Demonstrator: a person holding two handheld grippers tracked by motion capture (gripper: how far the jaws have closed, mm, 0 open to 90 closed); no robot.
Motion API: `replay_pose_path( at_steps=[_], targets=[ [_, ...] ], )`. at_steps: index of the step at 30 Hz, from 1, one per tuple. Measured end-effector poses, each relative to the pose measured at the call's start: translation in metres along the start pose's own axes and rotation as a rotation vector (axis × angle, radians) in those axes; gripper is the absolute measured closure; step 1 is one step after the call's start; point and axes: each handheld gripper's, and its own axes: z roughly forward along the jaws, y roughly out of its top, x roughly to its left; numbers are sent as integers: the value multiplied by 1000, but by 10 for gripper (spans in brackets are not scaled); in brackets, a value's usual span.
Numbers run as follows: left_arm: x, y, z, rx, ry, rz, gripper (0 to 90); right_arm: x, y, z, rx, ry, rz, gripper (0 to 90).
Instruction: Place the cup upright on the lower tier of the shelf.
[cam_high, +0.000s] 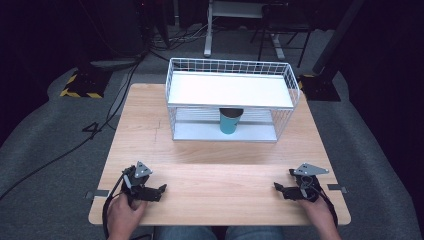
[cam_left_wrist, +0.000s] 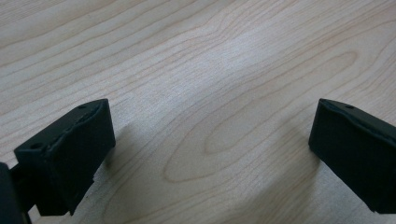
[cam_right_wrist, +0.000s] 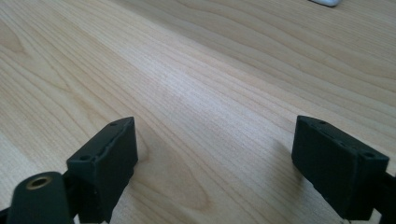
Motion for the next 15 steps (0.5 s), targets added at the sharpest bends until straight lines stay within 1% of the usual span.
replay_pose_path(
  at_steps=[3,7,15],
  targets=[
    [0,0,0,0,0,0,7,0,0,0,0,-1,4,137],
    [0,0,0,0,0,0,7,0,0,2,17,-19,22,67],
    [0,0,0,0,0,0,7,0,0,2,18,-21,24,66]
  ],
)
